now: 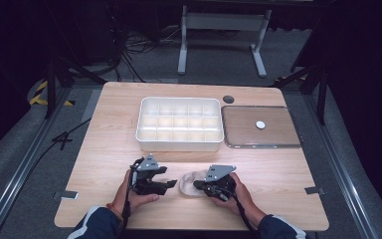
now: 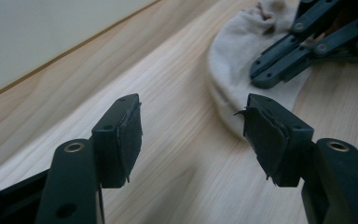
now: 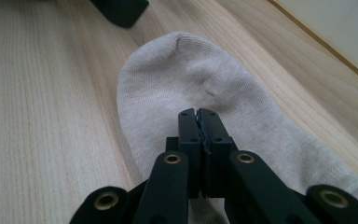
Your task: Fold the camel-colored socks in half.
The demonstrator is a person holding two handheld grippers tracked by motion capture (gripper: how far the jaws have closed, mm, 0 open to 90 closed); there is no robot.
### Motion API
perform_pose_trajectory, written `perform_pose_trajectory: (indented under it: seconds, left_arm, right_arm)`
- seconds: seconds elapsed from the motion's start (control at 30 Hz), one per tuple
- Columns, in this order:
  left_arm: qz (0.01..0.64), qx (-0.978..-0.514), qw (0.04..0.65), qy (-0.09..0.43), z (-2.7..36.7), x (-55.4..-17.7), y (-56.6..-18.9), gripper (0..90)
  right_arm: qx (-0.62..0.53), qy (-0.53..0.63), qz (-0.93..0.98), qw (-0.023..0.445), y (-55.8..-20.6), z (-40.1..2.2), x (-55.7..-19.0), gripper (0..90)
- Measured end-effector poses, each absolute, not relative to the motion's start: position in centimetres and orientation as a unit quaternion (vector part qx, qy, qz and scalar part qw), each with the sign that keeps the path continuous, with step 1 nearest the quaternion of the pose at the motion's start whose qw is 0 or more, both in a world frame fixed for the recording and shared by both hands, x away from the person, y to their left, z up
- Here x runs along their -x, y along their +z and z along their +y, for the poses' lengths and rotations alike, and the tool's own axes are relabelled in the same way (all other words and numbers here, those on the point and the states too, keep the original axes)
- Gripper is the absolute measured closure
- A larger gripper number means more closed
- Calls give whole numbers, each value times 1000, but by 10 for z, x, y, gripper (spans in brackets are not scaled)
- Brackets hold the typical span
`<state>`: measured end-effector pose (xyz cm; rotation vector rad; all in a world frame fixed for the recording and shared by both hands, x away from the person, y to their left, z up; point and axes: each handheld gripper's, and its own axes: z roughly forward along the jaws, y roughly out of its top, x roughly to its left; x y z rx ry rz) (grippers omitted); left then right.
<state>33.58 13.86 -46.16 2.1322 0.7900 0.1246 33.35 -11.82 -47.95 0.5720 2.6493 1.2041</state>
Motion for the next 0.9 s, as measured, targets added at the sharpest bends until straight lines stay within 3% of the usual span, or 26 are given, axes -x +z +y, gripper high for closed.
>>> perform_pose_trajectory:
  seconds: [0.37,0.73,0.9]
  left_arm:
    - [306,-867,390,50,106,-342,-472,355]
    - [272,-890,359,75,97,-340,-476,439]
    - [255,-897,359,46,96,-338,-474,677]
  right_arm:
    - [-188,407,889,89,-480,-119,-333,889]
    - [-181,404,891,97,-480,-118,-332,885]
    - [-168,403,893,114,-479,-126,-329,842]
